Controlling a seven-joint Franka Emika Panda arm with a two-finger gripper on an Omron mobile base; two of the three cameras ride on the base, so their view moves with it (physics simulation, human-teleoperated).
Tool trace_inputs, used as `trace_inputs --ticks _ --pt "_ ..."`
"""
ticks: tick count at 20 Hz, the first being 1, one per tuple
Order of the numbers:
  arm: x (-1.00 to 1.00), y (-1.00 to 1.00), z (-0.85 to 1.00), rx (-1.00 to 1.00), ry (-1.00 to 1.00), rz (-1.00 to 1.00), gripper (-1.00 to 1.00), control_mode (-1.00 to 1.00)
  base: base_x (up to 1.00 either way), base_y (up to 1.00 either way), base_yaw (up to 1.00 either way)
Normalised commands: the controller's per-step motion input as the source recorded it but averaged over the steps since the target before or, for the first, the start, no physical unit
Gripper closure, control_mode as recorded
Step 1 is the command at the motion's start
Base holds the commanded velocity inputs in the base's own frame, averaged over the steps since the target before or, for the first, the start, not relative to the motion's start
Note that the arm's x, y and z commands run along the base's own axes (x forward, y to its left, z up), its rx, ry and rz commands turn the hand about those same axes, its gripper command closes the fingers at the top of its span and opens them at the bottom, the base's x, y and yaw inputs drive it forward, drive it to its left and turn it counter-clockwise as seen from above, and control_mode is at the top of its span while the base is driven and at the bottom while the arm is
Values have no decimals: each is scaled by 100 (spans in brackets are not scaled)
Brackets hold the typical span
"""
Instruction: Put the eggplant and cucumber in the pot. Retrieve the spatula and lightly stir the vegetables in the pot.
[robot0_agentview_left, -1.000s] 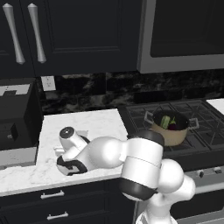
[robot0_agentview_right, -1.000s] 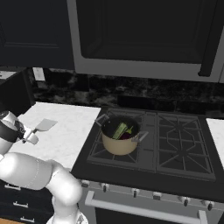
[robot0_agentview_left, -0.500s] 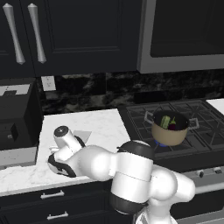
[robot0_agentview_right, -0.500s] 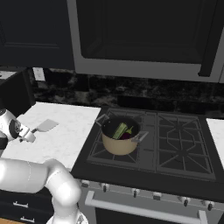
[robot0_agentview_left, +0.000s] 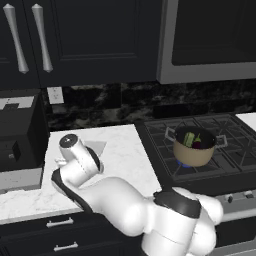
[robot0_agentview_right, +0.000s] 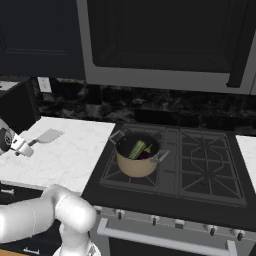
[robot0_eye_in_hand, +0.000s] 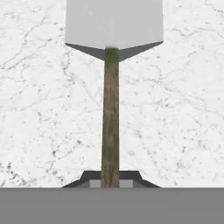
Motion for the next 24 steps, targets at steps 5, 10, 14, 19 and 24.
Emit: trace_inputs --ticks 5,10,14,19,24 --pt "-57 -64 100 28 -4 -15 100 -100 0 0 0" --pt "-44 -64 100 41 6 -25 100 -100 0 0 0" --pt "-52 -84 100 44 9 -28 100 -100 0 0 0" --pt "-33 -93 100 49 15 -26 100 -100 0 0 0" --pt "-6 -100 100 55 16 -21 100 -100 0 0 0"
